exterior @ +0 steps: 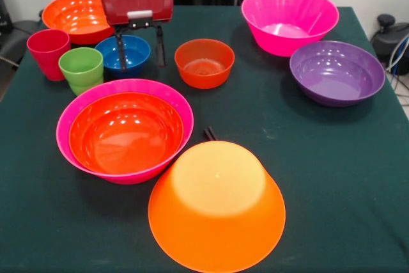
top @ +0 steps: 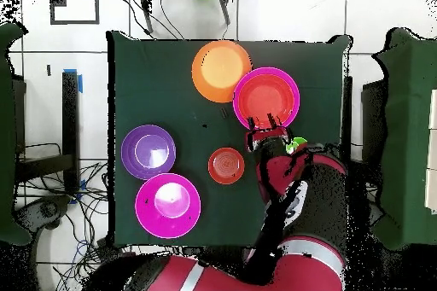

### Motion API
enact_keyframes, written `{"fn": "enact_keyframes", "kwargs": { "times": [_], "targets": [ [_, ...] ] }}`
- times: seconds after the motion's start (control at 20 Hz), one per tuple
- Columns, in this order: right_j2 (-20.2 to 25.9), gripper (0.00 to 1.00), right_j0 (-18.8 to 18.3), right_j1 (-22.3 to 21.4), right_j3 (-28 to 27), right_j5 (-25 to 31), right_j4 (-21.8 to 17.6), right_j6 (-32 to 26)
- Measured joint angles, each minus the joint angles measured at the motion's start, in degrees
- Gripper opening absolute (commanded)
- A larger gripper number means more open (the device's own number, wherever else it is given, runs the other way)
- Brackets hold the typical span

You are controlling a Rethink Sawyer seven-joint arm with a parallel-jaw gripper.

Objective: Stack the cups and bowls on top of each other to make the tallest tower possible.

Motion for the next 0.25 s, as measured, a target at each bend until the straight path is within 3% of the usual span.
{"fn": "enact_keyframes", "kwargs": {
  "times": [0.25],
  "targets": [
    [0.0, 1.0, -0.1, 0.0, 0.0, 0.0, 0.3, 0.0]
  ]
}}
